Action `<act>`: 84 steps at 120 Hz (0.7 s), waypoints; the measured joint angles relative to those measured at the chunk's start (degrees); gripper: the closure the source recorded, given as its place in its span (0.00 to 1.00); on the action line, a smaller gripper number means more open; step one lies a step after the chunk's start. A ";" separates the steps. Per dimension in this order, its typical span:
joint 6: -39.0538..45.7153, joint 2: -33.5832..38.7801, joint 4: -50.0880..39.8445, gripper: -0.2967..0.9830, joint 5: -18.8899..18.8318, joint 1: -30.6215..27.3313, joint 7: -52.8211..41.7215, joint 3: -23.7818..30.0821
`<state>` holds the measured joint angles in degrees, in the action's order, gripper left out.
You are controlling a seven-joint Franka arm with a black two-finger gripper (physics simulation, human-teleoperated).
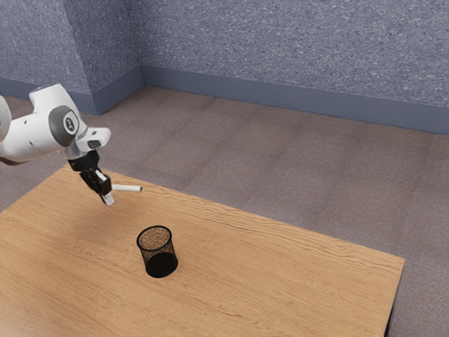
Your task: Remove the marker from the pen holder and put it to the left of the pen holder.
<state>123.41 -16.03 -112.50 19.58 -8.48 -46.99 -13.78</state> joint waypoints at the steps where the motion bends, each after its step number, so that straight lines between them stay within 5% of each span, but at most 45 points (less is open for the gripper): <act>1: 0.04 0.00 -0.07 0.80 -0.01 -0.12 -0.33 0.00; 27: 0.54 -1.11 -1.28 0.75 -1.83 -4.36 -7.67 -0.02; 59: 0.58 -0.50 -1.12 0.40 -3.92 -4.14 -13.46 0.34; 69: -3.14 6.65 1.90 0.34 -9.37 2.13 -11.42 1.29; 84: -19.48 16.78 19.08 0.29 -19.63 7.53 -0.69 13.89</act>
<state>103.93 0.75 -93.42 -0.06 -0.95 -47.68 0.10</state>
